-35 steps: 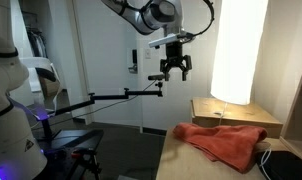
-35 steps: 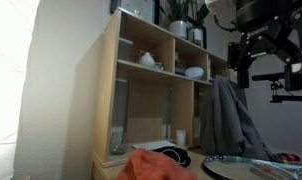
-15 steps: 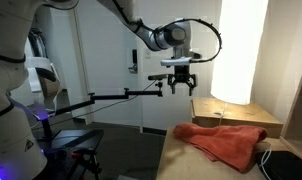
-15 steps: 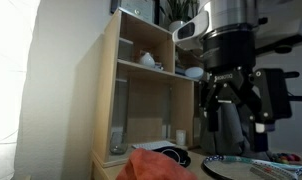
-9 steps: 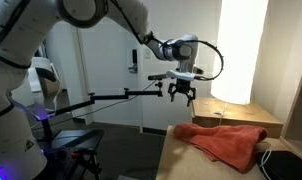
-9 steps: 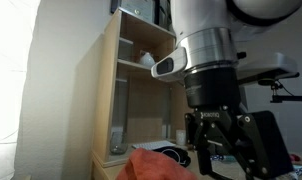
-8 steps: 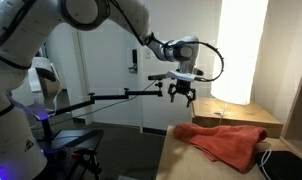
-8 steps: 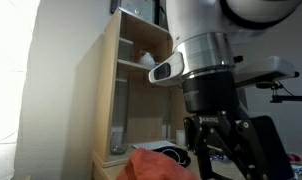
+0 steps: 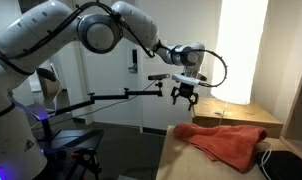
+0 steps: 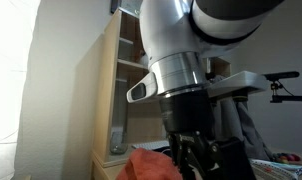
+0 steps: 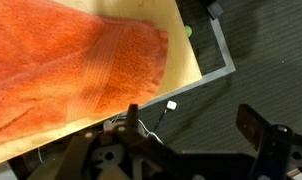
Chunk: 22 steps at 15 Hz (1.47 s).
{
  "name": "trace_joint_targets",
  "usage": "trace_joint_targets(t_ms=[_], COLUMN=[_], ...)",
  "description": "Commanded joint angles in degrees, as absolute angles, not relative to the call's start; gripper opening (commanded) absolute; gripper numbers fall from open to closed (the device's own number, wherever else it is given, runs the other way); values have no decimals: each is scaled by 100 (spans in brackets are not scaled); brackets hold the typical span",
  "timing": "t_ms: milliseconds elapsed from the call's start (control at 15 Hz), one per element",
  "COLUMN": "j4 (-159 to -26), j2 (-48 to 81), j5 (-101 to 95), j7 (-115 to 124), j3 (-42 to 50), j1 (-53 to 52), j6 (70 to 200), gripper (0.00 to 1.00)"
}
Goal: Unfold the orange towel
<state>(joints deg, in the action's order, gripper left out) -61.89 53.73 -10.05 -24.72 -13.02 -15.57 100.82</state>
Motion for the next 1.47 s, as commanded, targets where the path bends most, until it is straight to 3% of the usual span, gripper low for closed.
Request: trace_joint_targets(t_ms=[0, 667, 1400], j4=[-5551, -5586, -6642], j2=[5755, 5892, 5016], j5=[-917, -1024, -1495], j7=[-2600, -2386, -1896], j3=[-1380, -1325, -954], j1=[-1552, -1586, -1730], j6=[10497, 12362, 11135], gripper=[100, 100, 100])
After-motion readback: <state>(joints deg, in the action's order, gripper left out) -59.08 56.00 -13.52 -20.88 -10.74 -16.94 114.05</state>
